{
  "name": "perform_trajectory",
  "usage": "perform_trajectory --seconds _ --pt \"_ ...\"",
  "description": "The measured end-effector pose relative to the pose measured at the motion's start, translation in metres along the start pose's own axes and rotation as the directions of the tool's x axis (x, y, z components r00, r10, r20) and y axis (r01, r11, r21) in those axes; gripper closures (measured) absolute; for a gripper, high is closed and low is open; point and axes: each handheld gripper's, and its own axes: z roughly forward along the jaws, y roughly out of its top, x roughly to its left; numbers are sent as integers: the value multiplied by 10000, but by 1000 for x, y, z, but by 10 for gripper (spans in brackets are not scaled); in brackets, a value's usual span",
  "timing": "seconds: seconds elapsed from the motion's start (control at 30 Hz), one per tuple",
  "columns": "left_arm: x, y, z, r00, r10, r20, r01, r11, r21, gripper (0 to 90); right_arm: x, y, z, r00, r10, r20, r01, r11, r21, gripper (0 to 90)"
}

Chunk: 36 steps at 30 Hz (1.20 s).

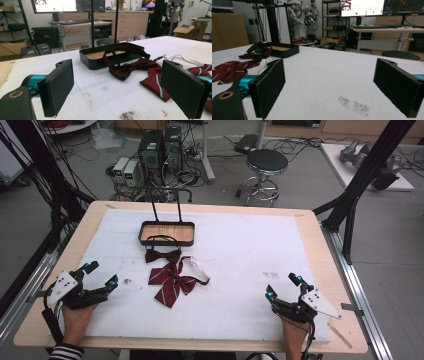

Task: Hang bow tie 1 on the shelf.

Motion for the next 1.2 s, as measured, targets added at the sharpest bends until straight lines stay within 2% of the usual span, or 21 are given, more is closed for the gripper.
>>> perform_trajectory --seconds 0.17,0.4,0.53,0.73,0.9,1.03,1.2 --pt "0 0 0 10000 11 28 -11 10000 35 127 0 0 0 9999 -135 -4 135 9999 -46 96" --pt "2 1 2 9999 -165 -1 165 9997 162 127 0 0 0 9999 -127 4 127 9999 -63 96" --pt "3 1 1 9992 -402 20 402 9991 142 126 0 0 0 9999 -119 8 119 9999 -68 96" --pt "4 2 3 9990 -444 69 442 9987 258 126 0 0 0 9999 -129 13 129 9999 -52 96" --pt "4 8 4 9992 -377 163 371 9986 376 126 0 0 0 9999 -129 3 129 9999 -74 96" --pt "6 16 7 9993 -219 294 199 9977 652 126 0 0 0 9999 -151 5 151 9999 -53 96" --pt "9 31 13 9975 66 706 -142 9941 1079 126 0 0 0 10000 -51 -16 51 10000 -36 96"
